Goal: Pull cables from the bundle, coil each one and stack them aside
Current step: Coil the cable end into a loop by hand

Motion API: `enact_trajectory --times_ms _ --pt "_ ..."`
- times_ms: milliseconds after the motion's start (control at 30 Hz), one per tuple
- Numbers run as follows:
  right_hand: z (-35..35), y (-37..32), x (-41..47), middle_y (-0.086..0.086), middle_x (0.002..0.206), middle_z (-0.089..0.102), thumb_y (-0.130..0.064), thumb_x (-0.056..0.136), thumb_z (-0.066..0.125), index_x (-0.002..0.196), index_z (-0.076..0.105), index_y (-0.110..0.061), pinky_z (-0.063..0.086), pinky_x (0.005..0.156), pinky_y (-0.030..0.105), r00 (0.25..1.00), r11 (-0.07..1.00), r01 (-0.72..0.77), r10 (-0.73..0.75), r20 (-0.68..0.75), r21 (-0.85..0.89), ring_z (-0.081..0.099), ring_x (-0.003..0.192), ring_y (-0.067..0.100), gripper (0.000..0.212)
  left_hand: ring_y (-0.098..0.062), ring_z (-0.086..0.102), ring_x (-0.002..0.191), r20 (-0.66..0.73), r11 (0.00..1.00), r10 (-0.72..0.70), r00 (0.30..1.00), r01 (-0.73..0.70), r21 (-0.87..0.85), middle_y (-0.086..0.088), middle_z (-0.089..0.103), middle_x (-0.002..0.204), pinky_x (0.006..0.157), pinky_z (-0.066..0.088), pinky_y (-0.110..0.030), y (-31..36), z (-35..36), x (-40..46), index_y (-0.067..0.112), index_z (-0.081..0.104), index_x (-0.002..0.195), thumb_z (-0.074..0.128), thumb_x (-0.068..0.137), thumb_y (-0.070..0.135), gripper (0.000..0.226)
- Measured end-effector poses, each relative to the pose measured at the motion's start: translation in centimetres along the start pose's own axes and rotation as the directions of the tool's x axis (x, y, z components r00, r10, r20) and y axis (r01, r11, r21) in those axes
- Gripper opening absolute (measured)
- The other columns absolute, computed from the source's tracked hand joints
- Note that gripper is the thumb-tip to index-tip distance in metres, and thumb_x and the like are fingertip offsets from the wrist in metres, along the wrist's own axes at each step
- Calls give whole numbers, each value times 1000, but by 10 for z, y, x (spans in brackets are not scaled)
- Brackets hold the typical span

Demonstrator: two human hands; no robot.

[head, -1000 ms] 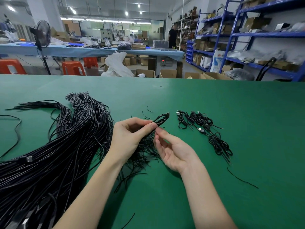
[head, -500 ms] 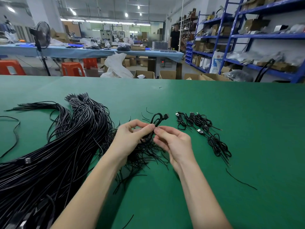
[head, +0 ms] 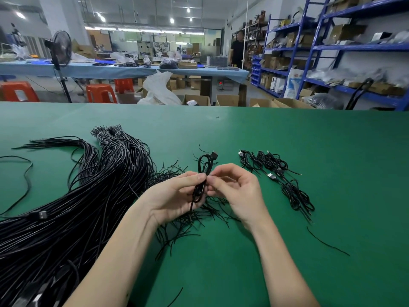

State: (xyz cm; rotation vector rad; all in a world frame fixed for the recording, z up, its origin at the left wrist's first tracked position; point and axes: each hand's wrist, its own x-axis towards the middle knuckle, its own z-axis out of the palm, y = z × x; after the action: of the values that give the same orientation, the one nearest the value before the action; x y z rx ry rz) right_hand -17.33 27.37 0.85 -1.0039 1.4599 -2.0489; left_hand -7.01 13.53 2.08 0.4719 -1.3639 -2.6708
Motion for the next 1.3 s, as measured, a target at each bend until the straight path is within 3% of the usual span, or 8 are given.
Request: enact_trajectory --times_ms 167,300,400,533,767,900,1100,1300 --pt "-7 -1 0 5 78 74 -2 86 77 82 77 -26 60 68 28 998 986 51 -44 46 -159 71 72 18 24 -18 64 73 -1 977 99 995 -97 189 -8 67 79 68 56 -26 0 1 1 11 66 81 73 78 11 7" --pt "-13 -10 -1 11 89 76 -12 80 77 93 81 -12 59 67 25 977 967 -197 180 114 163 71 74 16 13 -20 60 77 32 917 292 956 -289 275 -11 68 85 79 51 -28 4 0 1 20 68 75 81 74 16 14" --pt "-11 -10 1 8 83 74 -17 76 76 84 82 -10 57 55 19 915 841 -402 384 124 363 69 66 11 12 -10 64 72 73 784 447 892 -429 448 0 71 78 71 49 -19 1 2 0 23 66 75 83 73 20 17" --pt "-7 -4 0 3 78 69 -16 65 83 76 80 -8 51 44 12 815 651 -557 549 188 516 65 59 8 15 -14 69 84 146 669 559 816 -548 503 -3 76 87 80 52 -20 -7 3 0 14 63 80 79 77 14 16" --pt "-5 5 -2 4 74 65 -8 44 102 82 75 -3 50 40 14 751 395 -628 534 389 671 65 58 10 46 -18 72 85 175 659 580 795 -585 474 -11 77 94 81 54 -23 -6 6 -1 20 70 76 81 75 12 14" --pt "-3 6 -3 5 75 66 -3 43 102 86 75 -2 50 39 15 756 336 -617 503 418 712 66 59 11 50 -16 72 85 183 652 596 782 -604 458 -9 77 93 80 54 -22 -4 6 -3 22 70 76 83 74 15 15" --pt "-4 3 -3 6 75 65 -5 41 103 84 75 -1 51 41 14 774 459 -607 526 352 649 65 58 10 51 -18 73 87 213 623 586 781 -603 498 -12 77 97 81 55 -23 -1 7 -5 21 72 78 81 75 11 14" --pt "-10 -8 -1 7 77 66 -8 78 75 87 79 -3 55 49 14 851 727 -525 463 249 443 65 60 7 11 -24 73 88 203 608 555 806 -561 562 -19 76 97 85 58 -29 6 3 -8 15 72 77 83 74 14 12"
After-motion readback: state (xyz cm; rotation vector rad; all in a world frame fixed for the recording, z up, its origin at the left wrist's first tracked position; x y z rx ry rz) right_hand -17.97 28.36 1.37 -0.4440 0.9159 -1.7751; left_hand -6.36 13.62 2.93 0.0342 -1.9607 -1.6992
